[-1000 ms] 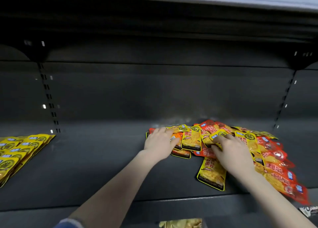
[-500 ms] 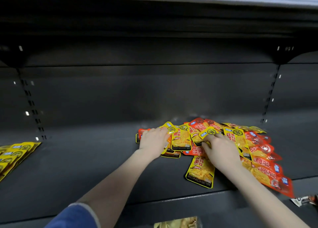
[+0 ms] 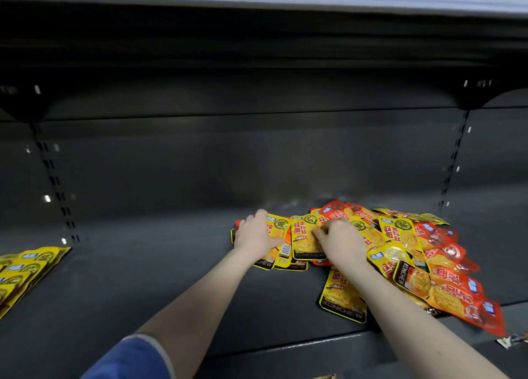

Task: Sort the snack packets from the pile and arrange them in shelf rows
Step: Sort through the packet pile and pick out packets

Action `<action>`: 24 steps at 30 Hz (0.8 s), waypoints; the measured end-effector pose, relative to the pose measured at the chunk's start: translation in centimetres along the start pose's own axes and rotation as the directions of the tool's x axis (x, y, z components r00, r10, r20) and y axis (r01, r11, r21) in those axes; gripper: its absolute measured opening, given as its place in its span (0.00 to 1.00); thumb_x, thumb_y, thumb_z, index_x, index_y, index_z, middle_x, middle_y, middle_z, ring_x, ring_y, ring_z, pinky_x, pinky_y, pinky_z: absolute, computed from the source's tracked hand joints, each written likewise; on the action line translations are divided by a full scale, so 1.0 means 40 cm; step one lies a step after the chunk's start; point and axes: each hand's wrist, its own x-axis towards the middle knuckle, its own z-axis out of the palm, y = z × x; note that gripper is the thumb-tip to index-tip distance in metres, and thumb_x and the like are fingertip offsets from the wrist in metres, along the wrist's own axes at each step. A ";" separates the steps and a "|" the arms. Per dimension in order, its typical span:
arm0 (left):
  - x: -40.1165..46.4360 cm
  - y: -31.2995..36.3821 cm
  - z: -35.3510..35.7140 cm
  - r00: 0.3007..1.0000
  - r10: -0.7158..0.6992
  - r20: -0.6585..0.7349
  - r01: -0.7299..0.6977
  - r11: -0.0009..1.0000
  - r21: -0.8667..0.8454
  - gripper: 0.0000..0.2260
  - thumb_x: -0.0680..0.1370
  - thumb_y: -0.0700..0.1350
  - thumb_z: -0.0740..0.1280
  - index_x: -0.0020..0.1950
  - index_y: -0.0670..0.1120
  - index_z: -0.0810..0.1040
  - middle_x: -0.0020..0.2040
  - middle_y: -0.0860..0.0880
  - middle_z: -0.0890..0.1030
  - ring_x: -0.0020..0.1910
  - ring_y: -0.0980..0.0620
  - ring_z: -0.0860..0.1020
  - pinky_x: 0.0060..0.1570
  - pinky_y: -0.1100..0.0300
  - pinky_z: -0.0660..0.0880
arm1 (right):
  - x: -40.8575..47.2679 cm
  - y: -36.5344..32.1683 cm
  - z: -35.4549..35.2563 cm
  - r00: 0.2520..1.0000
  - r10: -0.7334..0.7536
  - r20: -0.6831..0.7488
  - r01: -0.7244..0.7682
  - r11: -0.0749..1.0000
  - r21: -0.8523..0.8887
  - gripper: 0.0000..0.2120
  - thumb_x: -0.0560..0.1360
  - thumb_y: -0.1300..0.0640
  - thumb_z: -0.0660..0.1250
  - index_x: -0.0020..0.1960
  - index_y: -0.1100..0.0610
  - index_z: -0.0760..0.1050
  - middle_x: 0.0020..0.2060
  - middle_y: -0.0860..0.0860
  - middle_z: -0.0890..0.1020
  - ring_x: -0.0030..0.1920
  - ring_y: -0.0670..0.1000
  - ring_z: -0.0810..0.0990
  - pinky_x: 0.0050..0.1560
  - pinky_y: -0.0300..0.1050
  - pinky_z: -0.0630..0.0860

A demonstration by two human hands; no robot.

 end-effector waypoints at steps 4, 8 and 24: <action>0.017 -0.003 -0.010 0.979 -0.177 0.103 0.181 0.983 -0.027 0.38 0.66 0.57 0.77 0.68 0.44 0.65 0.65 0.43 0.70 0.66 0.44 0.70 0.60 0.54 0.69 | 0.010 -0.050 0.016 0.997 0.063 0.041 -0.058 0.993 -0.107 0.28 0.72 0.36 0.64 0.56 0.60 0.75 0.57 0.56 0.73 0.56 0.57 0.76 0.52 0.48 0.73; 0.018 -0.023 -0.003 0.971 -0.213 0.105 0.223 0.971 -0.087 0.35 0.63 0.56 0.78 0.64 0.45 0.68 0.62 0.45 0.72 0.63 0.45 0.72 0.58 0.55 0.71 | 0.024 -0.074 0.026 0.989 0.124 0.084 -0.126 0.992 0.016 0.30 0.67 0.42 0.73 0.59 0.61 0.69 0.58 0.57 0.75 0.60 0.58 0.74 0.54 0.49 0.72; -0.078 -0.134 -0.105 0.977 -0.210 0.033 0.195 0.821 -0.537 0.17 0.70 0.46 0.74 0.54 0.45 0.73 0.54 0.44 0.80 0.53 0.46 0.79 0.56 0.49 0.76 | 0.008 -0.083 0.011 0.990 0.043 0.133 -0.124 0.708 0.695 0.07 0.70 0.61 0.71 0.44 0.56 0.74 0.42 0.56 0.81 0.45 0.59 0.81 0.48 0.52 0.77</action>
